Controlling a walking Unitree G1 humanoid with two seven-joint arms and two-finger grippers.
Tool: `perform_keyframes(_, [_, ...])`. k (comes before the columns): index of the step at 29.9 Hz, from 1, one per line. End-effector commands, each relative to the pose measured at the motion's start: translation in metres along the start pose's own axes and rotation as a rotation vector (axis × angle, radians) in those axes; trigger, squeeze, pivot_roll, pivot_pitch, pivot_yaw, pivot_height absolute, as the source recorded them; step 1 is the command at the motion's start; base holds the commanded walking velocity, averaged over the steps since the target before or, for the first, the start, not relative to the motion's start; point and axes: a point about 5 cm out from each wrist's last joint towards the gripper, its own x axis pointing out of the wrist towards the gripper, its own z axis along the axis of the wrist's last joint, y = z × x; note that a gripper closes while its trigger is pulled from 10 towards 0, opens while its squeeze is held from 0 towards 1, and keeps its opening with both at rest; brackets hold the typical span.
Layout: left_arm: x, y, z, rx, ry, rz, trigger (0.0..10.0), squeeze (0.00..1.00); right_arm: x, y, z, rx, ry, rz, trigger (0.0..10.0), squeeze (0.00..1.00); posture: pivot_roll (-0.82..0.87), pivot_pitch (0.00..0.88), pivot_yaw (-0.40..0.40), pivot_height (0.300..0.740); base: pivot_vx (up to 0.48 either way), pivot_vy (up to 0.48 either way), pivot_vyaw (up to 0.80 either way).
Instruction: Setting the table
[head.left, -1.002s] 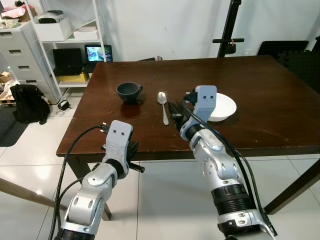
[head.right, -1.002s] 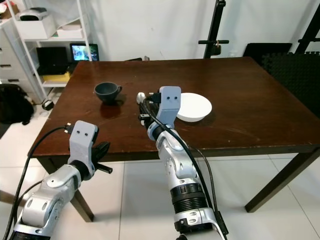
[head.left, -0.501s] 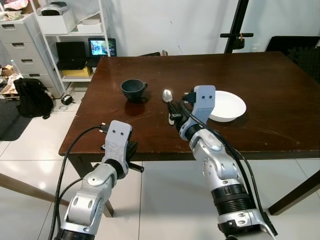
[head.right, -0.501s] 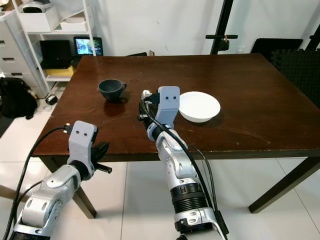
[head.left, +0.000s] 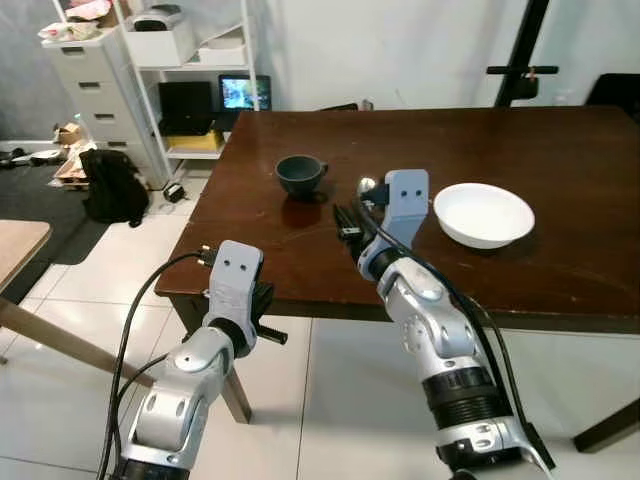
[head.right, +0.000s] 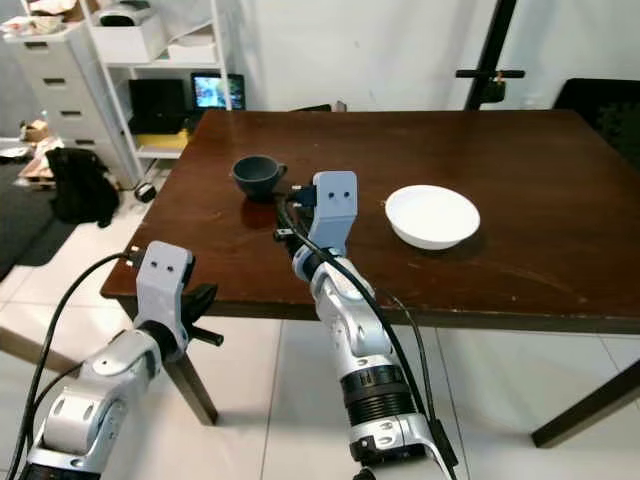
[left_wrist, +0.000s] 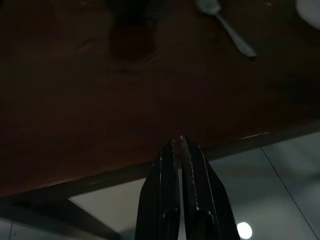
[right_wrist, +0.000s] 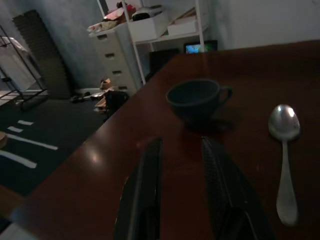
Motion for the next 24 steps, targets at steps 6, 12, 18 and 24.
perform_keyframes(6, [-0.0029, 0.0062, -0.0089, -0.005, 0.037, 0.021, 10.0, 0.0, 0.0016, 0.0128, -0.0068, 0.009, 0.025, 0.034, 10.0, 0.0, -0.01, 0.105, 0.128, 0.74, 0.0, 0.0, 0.79])
perform_keyframes(12, [-0.0027, 0.0063, -0.0088, -0.004, 0.036, 0.022, 10.0, 0.0, 0.0013, 0.013, -0.0078, 0.01, 0.027, 0.035, 10.0, 0.0, -0.01, 0.1, 0.129, 0.74, 0.0, 0.0, 0.79])
perform_keyframes(18, [-0.0023, 0.0059, -0.0086, -0.004, 0.035, 0.019, 10.0, 0.0, 0.0011, 0.0131, -0.0084, 0.01, 0.029, 0.035, 10.0, 0.0, -0.01, 0.096, 0.129, 0.74, 0.0, 0.0, 0.79])
perform_keyframes(24, [-0.0019, 0.006, -0.0085, -0.003, 0.034, 0.02, 10.0, 0.0, 0.0008, 0.0134, -0.0094, 0.01, 0.031, 0.036, 10.0, 0.0, -0.01, 0.094, 0.129, 0.74, 0.0, 0.0, 0.79])
